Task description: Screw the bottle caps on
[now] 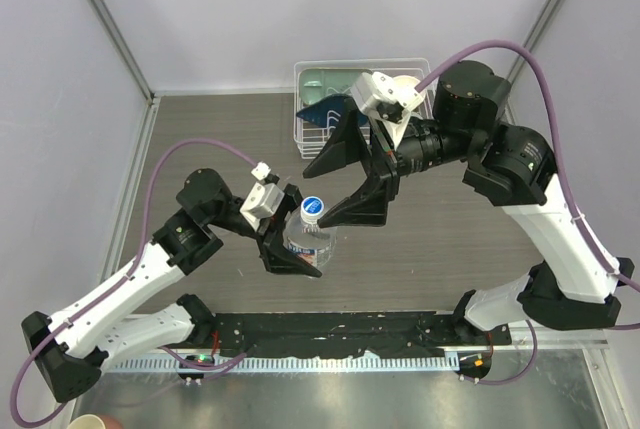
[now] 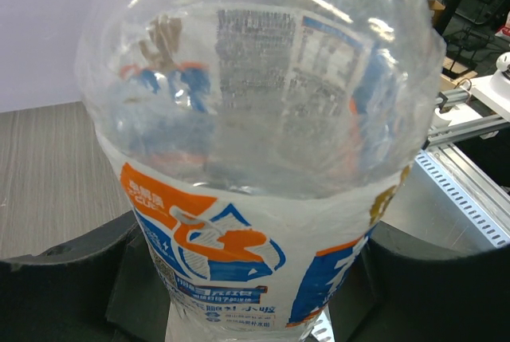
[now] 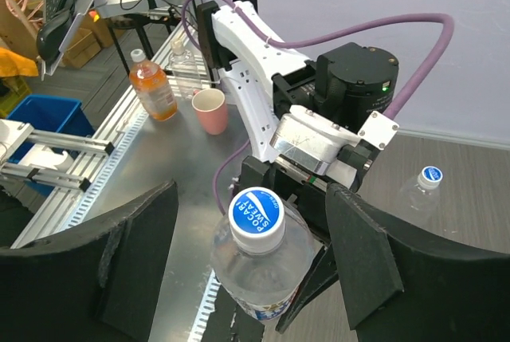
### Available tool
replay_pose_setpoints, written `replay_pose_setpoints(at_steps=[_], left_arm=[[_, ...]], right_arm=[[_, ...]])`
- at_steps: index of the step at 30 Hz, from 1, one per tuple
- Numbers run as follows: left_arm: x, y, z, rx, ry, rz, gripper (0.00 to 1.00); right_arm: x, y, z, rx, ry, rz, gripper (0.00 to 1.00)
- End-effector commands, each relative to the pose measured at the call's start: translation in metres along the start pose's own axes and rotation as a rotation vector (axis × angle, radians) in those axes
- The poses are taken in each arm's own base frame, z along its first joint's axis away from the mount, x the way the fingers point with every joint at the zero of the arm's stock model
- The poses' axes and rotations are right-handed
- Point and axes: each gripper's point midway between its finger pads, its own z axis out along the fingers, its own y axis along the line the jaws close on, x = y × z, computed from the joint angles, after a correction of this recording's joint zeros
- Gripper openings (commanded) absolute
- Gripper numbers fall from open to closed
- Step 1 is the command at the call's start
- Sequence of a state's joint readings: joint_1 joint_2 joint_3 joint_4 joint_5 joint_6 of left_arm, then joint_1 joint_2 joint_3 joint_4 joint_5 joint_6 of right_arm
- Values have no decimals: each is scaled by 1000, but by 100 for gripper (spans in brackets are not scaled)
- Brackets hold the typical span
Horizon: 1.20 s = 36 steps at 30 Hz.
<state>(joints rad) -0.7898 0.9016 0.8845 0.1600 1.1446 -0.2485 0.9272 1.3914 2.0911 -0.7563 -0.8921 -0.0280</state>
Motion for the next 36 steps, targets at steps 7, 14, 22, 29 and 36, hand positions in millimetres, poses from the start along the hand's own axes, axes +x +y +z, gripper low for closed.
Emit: replay_pose_setpoints(at_steps=[7, 14, 22, 29, 36], left_arm=[[-21, -3, 1, 3, -32, 82, 1], [-23, -2, 0, -14, -40, 87, 0], [-25, 2, -1, -52, -54, 84, 0], [-25, 9, -4, -105, -68, 81, 0], [-40, 45, -13, -325, -125, 114, 0]], right_arm=[[1, 5, 4, -69, -32, -18, 73], [4, 6, 5, -85, -37, 4, 61], [11, 4, 6, -82, -29, 26, 48], [19, -5, 7, -58, -17, 56, 33], [85, -72, 9, 251, 120, 187, 17]])
